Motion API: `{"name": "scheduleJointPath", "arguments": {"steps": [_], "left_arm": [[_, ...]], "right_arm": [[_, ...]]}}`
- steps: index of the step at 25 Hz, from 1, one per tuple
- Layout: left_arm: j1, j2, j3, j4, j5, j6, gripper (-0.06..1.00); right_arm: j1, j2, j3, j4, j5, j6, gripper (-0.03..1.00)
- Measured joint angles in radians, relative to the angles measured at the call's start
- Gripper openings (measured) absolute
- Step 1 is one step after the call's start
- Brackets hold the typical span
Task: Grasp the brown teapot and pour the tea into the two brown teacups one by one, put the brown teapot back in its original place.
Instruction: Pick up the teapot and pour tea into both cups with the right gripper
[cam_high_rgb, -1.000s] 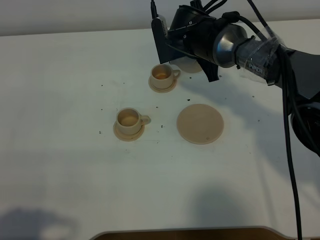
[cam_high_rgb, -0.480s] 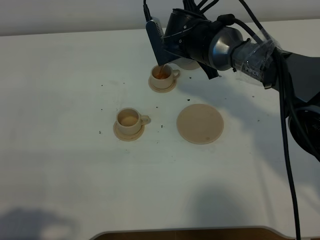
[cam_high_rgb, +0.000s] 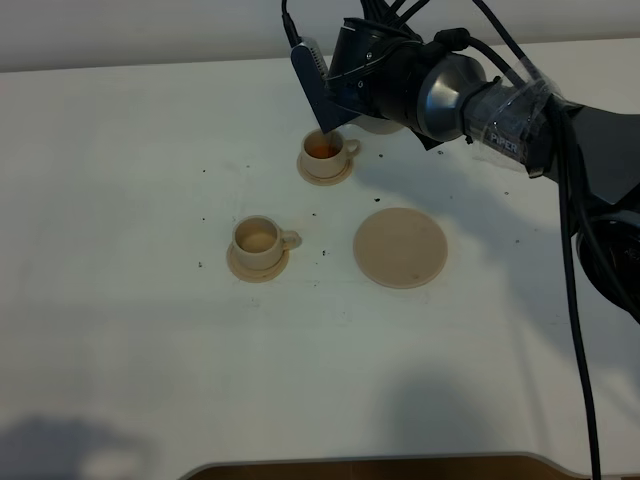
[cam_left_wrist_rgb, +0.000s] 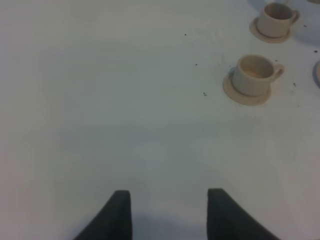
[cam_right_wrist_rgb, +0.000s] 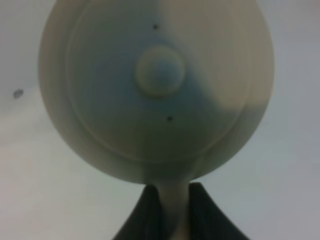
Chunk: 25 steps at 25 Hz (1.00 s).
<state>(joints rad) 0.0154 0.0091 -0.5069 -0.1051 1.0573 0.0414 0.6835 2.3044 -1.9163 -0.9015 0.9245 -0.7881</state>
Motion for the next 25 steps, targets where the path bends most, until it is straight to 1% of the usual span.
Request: {"name": "scheduleJointPath", "arguments": {"steps": [25], "left_arm": [[0.0, 0.0, 0.0, 0.0, 0.0, 0.0, 0.36]], "right_arm": [[0.0, 0.0, 0.0, -0.081, -0.05, -0.085, 0.12]]}}
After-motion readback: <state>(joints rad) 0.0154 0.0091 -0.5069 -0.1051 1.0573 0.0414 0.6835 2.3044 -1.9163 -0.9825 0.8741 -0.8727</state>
